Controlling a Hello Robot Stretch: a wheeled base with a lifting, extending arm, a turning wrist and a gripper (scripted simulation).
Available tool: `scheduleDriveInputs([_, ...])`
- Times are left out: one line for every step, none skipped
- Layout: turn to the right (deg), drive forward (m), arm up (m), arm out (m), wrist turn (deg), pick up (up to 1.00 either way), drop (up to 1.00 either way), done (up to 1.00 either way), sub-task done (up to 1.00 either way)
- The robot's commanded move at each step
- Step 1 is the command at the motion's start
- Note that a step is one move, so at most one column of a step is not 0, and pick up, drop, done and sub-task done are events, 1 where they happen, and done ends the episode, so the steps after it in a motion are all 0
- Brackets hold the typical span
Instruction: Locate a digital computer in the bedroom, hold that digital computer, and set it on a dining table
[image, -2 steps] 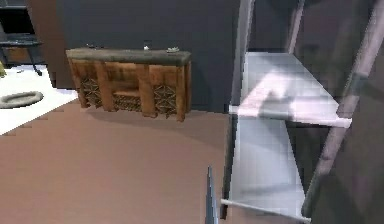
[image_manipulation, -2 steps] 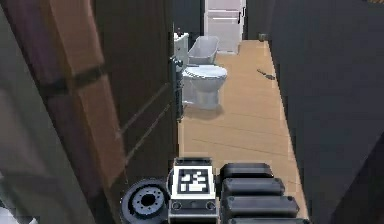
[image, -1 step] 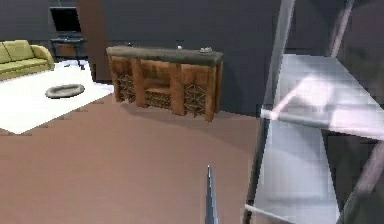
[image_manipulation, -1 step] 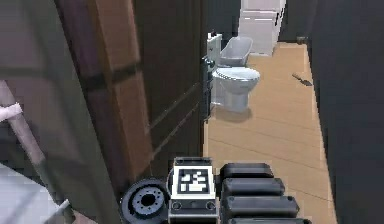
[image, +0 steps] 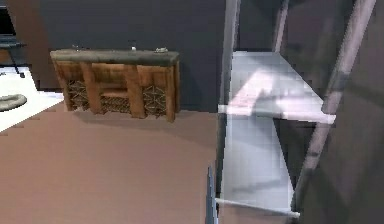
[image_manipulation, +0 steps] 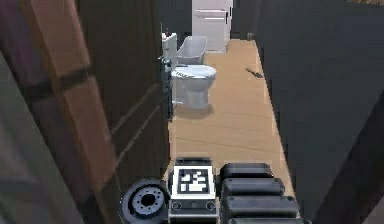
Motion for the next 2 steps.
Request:
scheduleDriveInputs([-9.0, 0.00, 0.00, 0.00, 0.0, 0.00, 0.00, 0.00, 0.00])
scheduleDriveInputs([12.0, 0.00, 0.00, 0.00, 0.0, 0.00, 0.00, 0.00, 0.00])
